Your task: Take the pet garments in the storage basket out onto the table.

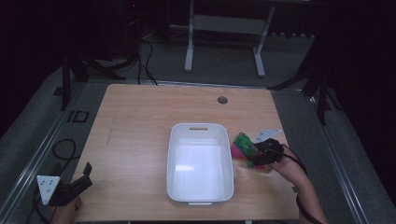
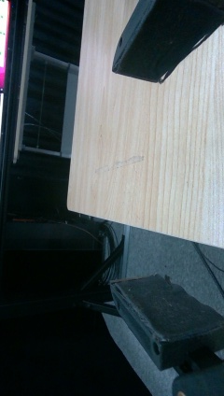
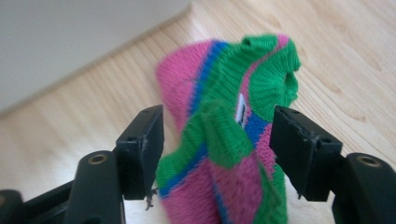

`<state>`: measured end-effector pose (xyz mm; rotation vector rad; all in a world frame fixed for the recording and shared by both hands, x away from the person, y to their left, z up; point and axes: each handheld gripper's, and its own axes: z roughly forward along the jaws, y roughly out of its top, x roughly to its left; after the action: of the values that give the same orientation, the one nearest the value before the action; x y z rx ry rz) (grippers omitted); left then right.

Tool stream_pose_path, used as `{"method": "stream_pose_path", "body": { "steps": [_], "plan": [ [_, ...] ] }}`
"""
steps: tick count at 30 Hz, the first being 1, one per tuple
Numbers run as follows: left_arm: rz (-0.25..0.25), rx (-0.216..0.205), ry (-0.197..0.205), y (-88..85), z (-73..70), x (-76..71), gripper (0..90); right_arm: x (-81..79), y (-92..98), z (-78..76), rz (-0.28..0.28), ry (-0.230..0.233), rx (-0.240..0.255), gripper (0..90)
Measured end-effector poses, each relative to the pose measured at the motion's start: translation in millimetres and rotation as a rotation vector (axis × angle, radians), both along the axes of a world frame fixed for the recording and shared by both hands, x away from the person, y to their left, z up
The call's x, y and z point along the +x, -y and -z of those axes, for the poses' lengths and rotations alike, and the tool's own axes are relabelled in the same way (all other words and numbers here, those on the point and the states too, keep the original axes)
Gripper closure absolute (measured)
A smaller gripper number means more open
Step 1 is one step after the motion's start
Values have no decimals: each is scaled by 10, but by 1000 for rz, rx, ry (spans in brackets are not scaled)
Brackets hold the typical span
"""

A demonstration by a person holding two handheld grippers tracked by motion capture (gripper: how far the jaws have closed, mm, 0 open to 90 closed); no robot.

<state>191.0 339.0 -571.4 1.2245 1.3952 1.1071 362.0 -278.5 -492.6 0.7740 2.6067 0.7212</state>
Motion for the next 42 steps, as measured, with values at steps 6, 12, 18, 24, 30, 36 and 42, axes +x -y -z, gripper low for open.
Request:
{"method": "stream_pose_path", "body": {
  "steps": [6, 12, 18, 24, 30, 36, 42],
  "plan": [
    [-1, 0, 0, 1, 0, 0, 12, -224, 153, -126, 52, 81, 122, 266],
    [-1, -1, -1, -3, 0, 0, 12, -369, 374, -199, 137, 144, 191, 173],
    [0, -1, -2, -3, 0, 1, 12, -482, 622, -109, 199, 155, 292, 126],
    [-1, 0, -1, -2, 0, 0, 12, -588, 806, 52, 315, 266, 316, 115],
    [-2, 0, -2, -1, 0, 1, 12, -678, 1044, 214, 494, 325, 397, 130],
    [-1, 0, -2, -5, 0, 1, 12, -796, 1166, 399, 603, 358, 390, 130],
    [-1, 0, -2, -2, 0, 1, 12, -962, 1238, 496, 719, 443, 448, 130]
  ]
}}
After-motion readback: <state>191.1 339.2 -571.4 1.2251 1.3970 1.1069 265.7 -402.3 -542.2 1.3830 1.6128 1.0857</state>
